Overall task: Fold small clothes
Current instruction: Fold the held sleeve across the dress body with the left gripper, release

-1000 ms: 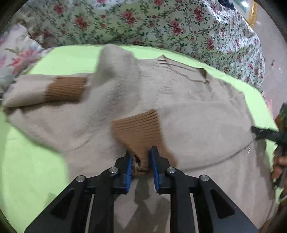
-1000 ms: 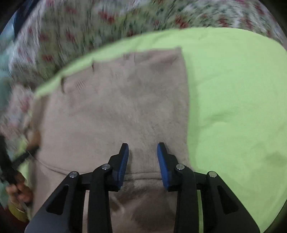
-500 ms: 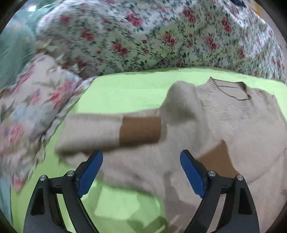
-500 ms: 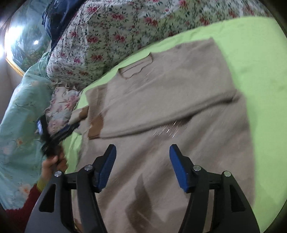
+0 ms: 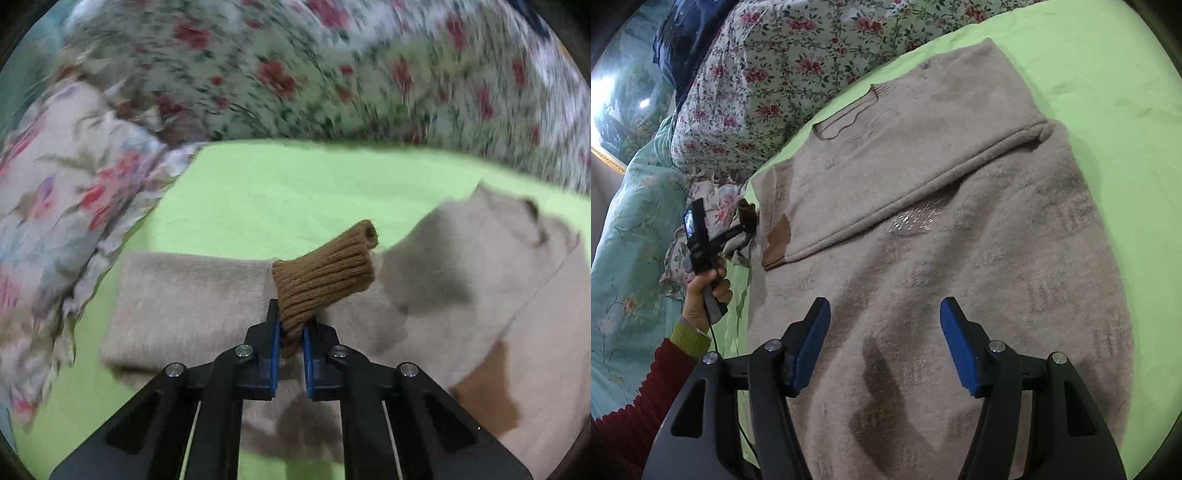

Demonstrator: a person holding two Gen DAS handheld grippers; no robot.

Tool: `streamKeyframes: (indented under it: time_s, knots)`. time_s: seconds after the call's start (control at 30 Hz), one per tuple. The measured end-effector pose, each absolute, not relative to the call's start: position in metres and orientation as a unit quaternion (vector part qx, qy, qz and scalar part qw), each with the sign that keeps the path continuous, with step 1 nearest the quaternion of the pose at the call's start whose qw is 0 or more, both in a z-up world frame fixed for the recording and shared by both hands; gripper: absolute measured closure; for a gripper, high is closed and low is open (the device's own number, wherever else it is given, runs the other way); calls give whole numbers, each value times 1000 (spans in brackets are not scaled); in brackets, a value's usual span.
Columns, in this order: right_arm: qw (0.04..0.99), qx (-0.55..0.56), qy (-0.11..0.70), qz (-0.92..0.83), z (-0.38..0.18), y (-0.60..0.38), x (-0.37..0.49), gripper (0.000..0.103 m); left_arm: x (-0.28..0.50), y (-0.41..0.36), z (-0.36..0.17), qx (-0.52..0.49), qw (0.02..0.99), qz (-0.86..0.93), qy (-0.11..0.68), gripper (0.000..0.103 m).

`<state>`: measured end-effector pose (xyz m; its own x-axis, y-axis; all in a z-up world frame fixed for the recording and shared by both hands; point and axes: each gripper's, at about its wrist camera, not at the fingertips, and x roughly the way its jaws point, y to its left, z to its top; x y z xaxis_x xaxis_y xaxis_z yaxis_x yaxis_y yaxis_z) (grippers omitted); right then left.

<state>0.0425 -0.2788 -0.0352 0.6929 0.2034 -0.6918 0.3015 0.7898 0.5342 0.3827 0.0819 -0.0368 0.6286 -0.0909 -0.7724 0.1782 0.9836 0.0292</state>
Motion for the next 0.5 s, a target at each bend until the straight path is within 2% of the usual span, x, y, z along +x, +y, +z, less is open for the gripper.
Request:
streamKeyframes:
  time_s: [0.1,0.27,0.5]
  knots:
    - [869,319,378,-19,-29,-272,42,40,343,74,-9,14,908,-117,403,94]
    - [882,309,356,-15,-19,-269,36,40,288,12,31,-27,898,-228,376,94]
    - [891,304,333,-46,-6,-285,7,40,263,-101,34,-21,868,-324,375,94]
